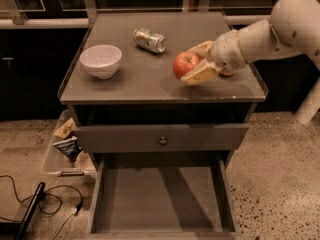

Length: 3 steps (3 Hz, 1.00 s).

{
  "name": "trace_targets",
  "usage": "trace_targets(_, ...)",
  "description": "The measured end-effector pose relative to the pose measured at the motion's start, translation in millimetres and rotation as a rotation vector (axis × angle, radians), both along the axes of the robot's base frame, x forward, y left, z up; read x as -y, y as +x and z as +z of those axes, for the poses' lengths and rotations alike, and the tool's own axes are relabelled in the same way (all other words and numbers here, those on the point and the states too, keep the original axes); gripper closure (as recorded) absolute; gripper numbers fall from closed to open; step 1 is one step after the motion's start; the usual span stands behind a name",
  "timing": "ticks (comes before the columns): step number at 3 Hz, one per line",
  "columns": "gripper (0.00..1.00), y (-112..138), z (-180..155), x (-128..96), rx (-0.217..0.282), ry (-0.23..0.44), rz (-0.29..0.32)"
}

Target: Place apple into middle drawer

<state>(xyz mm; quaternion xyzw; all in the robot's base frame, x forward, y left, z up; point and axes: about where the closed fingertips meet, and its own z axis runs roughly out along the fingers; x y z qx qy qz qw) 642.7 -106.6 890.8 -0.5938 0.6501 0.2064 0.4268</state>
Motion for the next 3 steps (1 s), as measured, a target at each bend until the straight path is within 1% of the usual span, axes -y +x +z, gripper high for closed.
trace_targets(1, 1.0, -53, -12, 12, 0.033, -0.007, 0.028)
trace_targets(2, 1.0, -90, -21, 20, 0.057, -0.013, 0.04)
trace_targets(3, 1.0, -133, -64, 26, 0.016, 0.0, -0.001)
